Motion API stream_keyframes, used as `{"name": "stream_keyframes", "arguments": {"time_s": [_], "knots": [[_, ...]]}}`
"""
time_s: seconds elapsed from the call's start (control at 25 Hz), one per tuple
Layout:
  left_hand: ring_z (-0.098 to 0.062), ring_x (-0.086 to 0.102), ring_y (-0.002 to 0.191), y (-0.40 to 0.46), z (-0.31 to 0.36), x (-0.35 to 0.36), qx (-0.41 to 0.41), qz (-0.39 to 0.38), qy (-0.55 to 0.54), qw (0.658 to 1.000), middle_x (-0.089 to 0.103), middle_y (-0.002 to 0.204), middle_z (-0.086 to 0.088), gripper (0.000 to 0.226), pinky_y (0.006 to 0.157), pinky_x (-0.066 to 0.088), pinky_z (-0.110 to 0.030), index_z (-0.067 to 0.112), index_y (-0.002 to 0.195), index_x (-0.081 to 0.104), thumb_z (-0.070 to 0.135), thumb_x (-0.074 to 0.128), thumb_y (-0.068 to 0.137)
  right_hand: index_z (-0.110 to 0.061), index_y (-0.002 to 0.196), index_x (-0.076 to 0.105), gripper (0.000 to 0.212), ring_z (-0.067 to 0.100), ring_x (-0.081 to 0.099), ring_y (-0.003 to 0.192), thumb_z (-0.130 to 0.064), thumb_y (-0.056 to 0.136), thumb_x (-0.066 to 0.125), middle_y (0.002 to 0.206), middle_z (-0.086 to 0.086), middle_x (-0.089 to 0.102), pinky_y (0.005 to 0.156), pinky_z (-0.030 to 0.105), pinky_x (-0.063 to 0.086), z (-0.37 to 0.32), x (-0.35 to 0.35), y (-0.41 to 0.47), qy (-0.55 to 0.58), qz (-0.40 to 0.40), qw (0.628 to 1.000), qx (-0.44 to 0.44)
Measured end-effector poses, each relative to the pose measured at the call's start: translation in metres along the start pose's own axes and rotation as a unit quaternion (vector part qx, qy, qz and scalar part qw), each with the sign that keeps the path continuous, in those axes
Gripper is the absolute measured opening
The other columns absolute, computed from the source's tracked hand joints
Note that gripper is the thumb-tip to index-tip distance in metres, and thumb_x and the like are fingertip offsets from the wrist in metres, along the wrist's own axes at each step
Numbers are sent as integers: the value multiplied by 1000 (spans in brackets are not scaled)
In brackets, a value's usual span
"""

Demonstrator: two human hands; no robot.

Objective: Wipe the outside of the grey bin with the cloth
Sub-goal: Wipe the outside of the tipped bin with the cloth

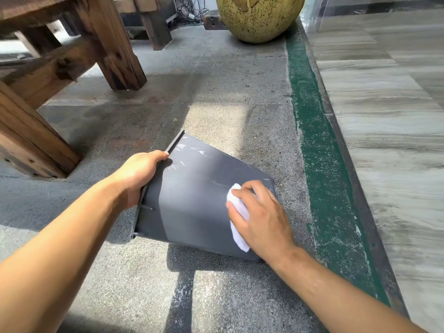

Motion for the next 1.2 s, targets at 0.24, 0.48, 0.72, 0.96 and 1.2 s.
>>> {"name": "stream_keyframes", "arguments": {"time_s": [0.24,0.48,0.72,0.96,1.2], "knots": [[-24,66,49,1,-1,0,2,-9,5,1000,73,69,-13,28,58,51,-30,7,81,70,27,58,98,-26,107,69,18,20,65,92,-35,91,67,114,-9,55,77,39,58,77,-6,-56,5,-52,989,137],[-34,67,83,-5,-4,1,8,-23,28,999,75,98,-24,41,87,55,-49,9,95,75,46,57,97,-28,110,76,22,18,63,95,-33,91,68,108,-10,56,82,29,43,103,-17,-65,33,-34,955,293],[-27,69,68,2,-8,3,-6,-30,32,999,77,92,-16,61,70,53,-35,7,107,74,62,49,97,-28,99,77,17,7,63,92,-36,85,72,103,-11,65,87,29,50,-5,-23,41,188,-3,975,118],[-31,58,71,-2,-3,3,8,-77,35,996,66,90,-27,45,62,45,-32,0,97,71,41,53,95,-23,108,70,28,30,66,95,-41,87,66,108,2,59,80,41,55,-93,20,63,110,-65,992,15],[-9,43,40,-5,-3,11,33,-130,77,988,50,55,1,25,38,30,-20,14,71,59,6,51,93,-15,101,63,23,35,62,84,-34,86,65,102,10,53,55,41,49,-102,37,48,37,-18,998,-43]]}}
Point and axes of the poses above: each hand's wrist, its own y-axis towards the middle knuckle, its own x-axis out of the palm, z = x × y, the point moved 5 cm from there along y, towards the middle knuckle
